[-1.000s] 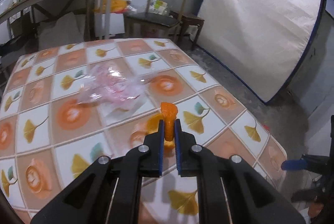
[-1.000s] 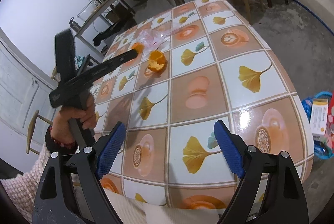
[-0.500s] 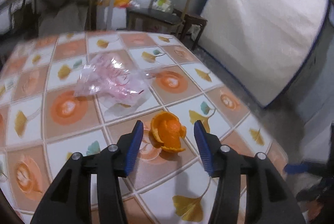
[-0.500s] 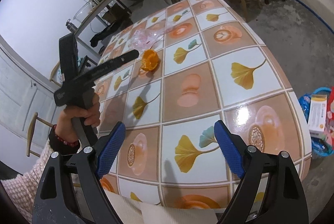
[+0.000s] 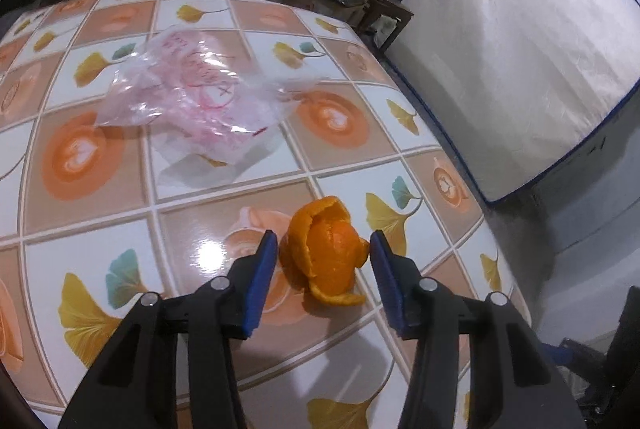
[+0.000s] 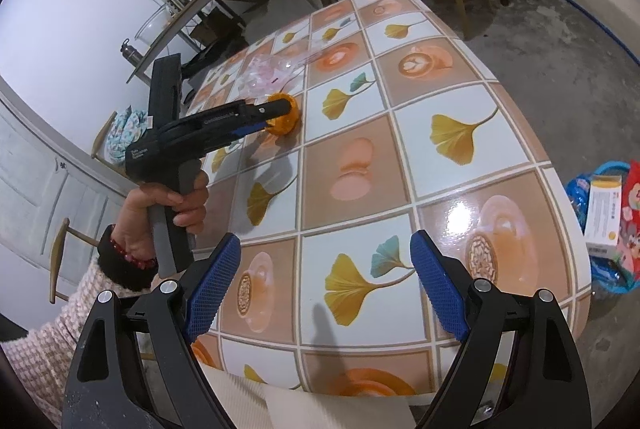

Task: Collect trash
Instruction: 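Grasp an orange peel piece with the left gripper, then grasp the clear plastic bag with the right gripper while the left gripper holds the peel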

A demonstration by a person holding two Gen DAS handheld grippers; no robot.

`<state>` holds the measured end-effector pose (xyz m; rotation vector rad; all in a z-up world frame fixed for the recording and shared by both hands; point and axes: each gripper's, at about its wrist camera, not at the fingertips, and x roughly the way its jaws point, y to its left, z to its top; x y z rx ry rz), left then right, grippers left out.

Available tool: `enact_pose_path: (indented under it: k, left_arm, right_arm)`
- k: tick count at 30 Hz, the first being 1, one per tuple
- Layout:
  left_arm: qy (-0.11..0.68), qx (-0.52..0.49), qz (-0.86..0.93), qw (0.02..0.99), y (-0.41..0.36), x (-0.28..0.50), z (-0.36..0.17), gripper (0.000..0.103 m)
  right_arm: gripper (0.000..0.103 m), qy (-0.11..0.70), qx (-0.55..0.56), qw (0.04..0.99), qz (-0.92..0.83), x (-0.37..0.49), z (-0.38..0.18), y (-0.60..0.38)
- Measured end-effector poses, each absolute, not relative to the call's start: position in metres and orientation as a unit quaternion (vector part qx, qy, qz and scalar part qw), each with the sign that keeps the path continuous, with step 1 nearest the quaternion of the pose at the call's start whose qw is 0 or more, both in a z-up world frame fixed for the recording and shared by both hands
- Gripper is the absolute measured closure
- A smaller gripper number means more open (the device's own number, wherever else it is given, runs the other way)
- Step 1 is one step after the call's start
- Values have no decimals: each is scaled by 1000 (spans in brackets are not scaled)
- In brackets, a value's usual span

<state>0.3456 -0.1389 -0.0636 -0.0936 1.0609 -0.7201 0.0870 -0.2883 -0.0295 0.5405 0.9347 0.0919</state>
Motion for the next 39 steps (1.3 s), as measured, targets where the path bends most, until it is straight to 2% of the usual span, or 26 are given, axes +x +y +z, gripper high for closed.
enact_pose_path:
  k: [6, 9, 16, 23, 26, 31, 39]
  left_arm:
    - [486, -30, -336, 806, -147, 337, -61, 81]
    - [488, -36, -331, 806, -142, 334, -60, 85]
    - [481, -87, -317, 813, -85, 314, -52, 85]
    - [472, -138, -285, 822, -15, 288, -51, 85]
    - [465, -151, -278, 827, 3, 280, -51, 85]
    - [456, -169, -277, 829, 24, 275, -51, 85]
    - [458, -185, -284, 822, 32, 276, -58, 85]
  right_arm:
    - [21, 443, 253, 859, 41, 85, -25, -288]
    - [21, 443, 244, 862, 39, 87, -20, -288]
    - [21, 434, 211, 874, 59, 117, 5, -284]
    - [20, 457, 214, 856, 113, 225, 2, -267]
    - [20, 476, 273, 826, 127, 274, -11, -268]
    - [20, 513, 385, 765, 53, 347, -55, -283]
    - [16, 515, 391, 762, 13, 395, -77, -265]
